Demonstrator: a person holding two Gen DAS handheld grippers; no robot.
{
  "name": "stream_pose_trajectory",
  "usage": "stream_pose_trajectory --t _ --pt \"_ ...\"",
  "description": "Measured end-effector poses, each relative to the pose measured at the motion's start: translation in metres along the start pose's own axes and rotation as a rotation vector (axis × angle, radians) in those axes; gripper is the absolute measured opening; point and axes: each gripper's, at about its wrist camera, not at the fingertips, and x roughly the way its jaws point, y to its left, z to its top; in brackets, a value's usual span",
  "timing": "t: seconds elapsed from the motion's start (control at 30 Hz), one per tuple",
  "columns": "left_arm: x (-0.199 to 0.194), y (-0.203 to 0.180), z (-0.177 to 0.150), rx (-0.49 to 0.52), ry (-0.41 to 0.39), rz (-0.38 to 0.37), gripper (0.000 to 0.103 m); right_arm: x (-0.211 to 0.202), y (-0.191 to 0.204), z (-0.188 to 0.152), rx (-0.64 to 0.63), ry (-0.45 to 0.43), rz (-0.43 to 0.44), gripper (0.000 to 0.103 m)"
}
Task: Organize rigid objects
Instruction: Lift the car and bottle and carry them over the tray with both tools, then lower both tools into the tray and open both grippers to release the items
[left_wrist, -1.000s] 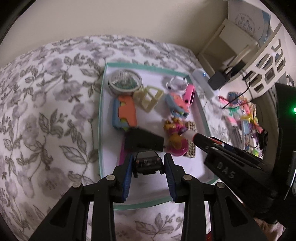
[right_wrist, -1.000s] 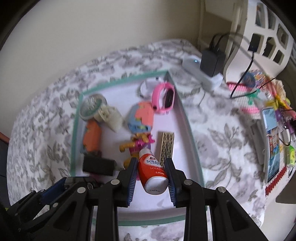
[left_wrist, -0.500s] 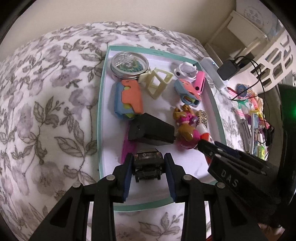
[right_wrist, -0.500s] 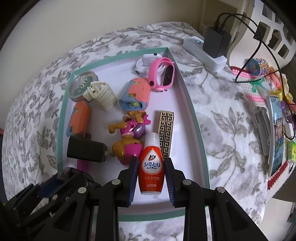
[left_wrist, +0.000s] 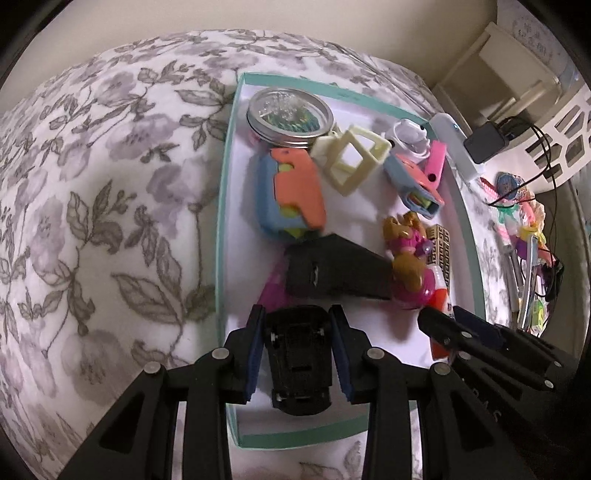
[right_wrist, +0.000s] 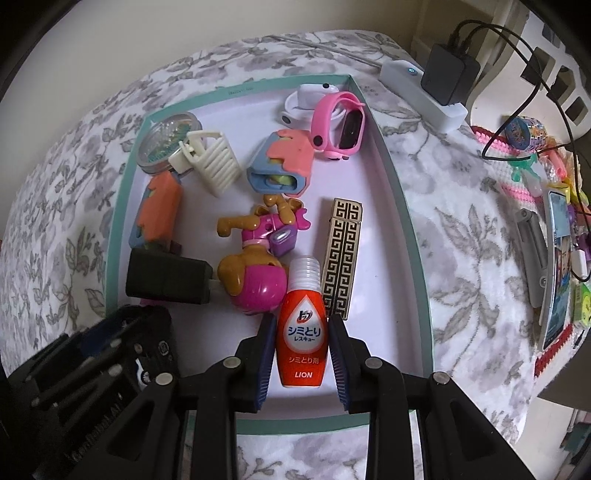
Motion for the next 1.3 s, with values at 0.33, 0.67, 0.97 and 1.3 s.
stream_pose_trajectory --t 0.33,0.67,0.97,1.3 --pt "-0.011 -0.003 0.000 0.008 -0.016 -0.007 0.056 -0.007 0.004 0.003 -0.010 -0.021 -0.005 0.031" --pt "-0.042 0.020 0.001 -0.041 -0.105 0.063 0.060 -0.018 0.002 0.007 0.004 -0.075 0.013 0.033" --pt "-0.046 0.030 0.003 -0.045 -0.150 0.157 0.088 -0.027 0.009 0.008 -0.006 -0.137 0.044 0.063" --pt "-0.052 0.042 0.005 -0.067 -0.212 0.206 0.103 -0.031 0.004 0.009 0.023 -0.177 0.058 0.085"
